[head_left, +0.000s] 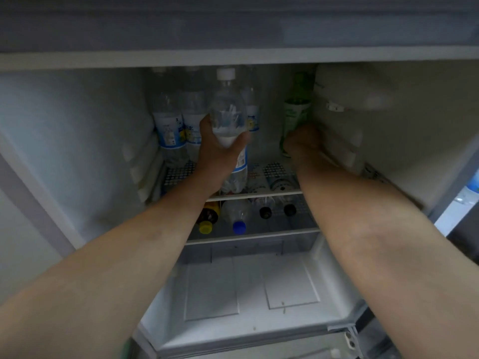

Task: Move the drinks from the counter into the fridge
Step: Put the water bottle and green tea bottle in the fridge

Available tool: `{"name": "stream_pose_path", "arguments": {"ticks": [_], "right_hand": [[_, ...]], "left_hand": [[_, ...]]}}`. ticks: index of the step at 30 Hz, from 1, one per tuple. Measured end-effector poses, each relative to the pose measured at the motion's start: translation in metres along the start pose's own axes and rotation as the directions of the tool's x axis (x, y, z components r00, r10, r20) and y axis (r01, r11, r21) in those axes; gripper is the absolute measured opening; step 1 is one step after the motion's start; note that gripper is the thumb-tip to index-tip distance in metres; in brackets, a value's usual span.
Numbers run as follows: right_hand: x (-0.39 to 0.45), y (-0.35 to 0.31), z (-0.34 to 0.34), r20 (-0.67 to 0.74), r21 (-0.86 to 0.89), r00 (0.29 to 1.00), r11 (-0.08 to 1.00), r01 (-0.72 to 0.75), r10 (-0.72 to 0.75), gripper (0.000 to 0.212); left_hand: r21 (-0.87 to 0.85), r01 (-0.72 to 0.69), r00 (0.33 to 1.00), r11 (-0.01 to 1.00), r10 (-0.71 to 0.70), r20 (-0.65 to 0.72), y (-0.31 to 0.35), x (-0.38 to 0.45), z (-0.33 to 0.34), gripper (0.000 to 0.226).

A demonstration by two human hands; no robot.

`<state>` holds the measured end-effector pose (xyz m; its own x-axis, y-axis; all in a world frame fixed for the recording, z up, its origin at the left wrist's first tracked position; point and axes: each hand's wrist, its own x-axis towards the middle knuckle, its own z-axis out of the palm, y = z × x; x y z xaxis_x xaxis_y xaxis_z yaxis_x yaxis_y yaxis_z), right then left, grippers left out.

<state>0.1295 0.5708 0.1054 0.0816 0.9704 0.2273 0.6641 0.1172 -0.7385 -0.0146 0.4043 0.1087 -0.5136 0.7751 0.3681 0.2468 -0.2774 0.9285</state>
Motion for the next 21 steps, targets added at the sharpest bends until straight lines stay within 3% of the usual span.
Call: {"name": "stream_pose_path", "arguments": {"ticks": [3,6,15,21], "right_hand": [[-0.013,-0.001,-0.007,0.008,0.018,1.0,0.999,0.029,-0.029,0.058],[-0.027,-0.003,-0.009,-0.005,0.03,0.998,0.998,0.061,-0.06,0.049],[-0.061,0.0,-0.024,-0.038,-0.018,0.988,0.989,0.149,-0.15,0.041],[-0.076,0.022,-0.028,-0.091,0.106,0.985,0.982,0.157,-0.148,0.034]], "left_hand": [[0.245,-0.019,0.992,0.969,-0.012,0.124,-0.001,-0.002,-0.01,0.096],[0.419,0.031,0.972,0.907,-0.125,0.199,0.005,0.01,-0.022,0.1],[0.31,0.11,0.982,0.944,-0.151,0.112,-0.006,0.053,0.036,0.092],[0.307,0.058,0.994,0.95,-0.083,0.071,-0.021,0.082,0.079,0.08]]}}
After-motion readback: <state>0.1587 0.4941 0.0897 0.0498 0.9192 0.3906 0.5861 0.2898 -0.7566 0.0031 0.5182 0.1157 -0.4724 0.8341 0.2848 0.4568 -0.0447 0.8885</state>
